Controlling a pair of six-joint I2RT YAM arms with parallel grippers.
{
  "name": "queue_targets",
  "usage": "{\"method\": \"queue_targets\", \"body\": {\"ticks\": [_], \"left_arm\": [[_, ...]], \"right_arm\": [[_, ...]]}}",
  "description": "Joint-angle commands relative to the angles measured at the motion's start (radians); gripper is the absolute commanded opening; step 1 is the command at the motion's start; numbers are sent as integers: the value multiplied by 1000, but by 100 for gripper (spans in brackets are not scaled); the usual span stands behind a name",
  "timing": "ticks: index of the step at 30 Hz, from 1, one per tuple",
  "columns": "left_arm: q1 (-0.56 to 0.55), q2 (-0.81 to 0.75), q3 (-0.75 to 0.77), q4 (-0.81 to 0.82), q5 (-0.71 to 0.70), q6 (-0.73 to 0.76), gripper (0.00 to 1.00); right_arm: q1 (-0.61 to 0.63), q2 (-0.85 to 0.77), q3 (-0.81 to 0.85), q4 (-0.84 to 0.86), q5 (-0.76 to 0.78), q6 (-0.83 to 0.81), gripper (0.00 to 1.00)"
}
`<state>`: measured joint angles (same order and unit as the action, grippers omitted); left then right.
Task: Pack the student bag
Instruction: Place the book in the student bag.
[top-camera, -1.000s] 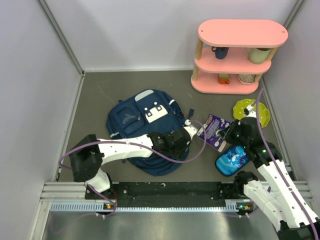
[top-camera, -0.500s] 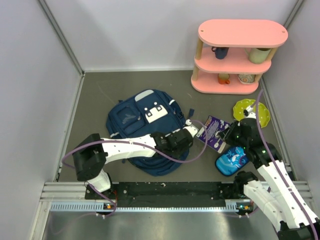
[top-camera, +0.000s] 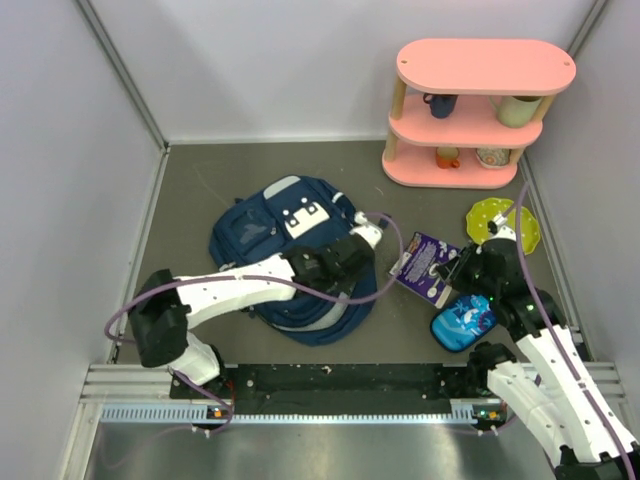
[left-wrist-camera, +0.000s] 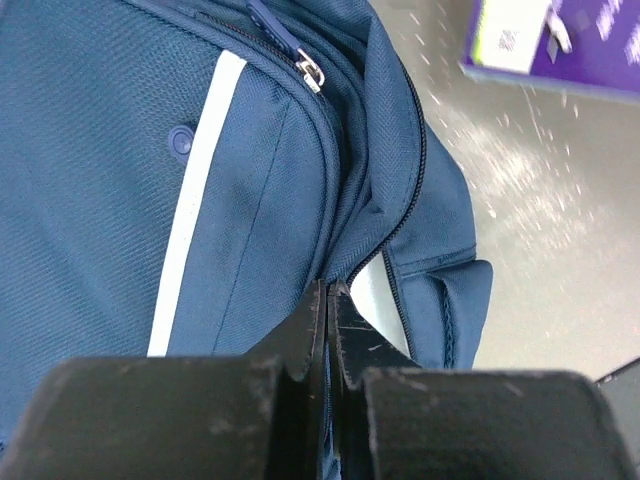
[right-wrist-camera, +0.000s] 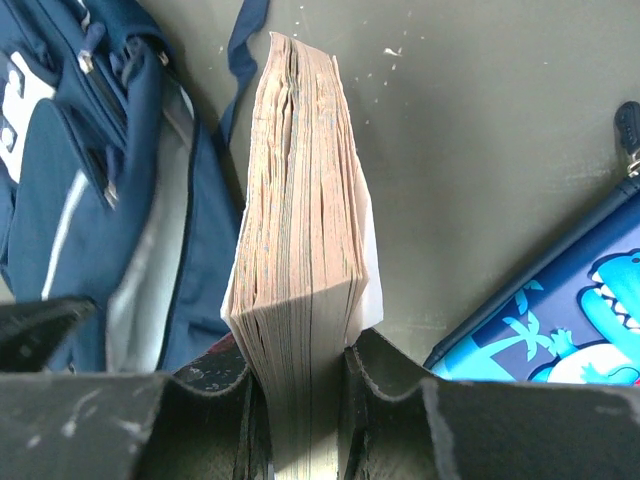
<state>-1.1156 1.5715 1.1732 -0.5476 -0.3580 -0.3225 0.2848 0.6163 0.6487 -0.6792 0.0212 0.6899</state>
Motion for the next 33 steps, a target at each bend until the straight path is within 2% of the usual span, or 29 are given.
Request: {"method": "queue_targets", "body": {"ticks": [1,6,12,14,17,22,28,33], "left_arm": [[174,-152,63,-32,-90,74,0],[286,-252,69,43,-32,125,0],[306,-286,155,44,33,152,0],[306,-294,169,46,69,155,0],[306,-306,190,61,125,151,0],[306,-317,243,72,208,139,0],[304,-326,256,139,329,89,0],[304,-312,247,163,344,65,0]], "right_arm": [[-4,-68,77,40,-62,23,0],[-4,-113,106,24,-110,60,0],[-4,-153,143,49,-226,120,0],[-4,-144,140,85,-317,140,0],[-4,-122,92,211,-437,212,0],[-3,-73,-67,529,-565,381,0],[31,6,-113,642,-570,404,0],[99,94,-138,745,-531,421,0]]}}
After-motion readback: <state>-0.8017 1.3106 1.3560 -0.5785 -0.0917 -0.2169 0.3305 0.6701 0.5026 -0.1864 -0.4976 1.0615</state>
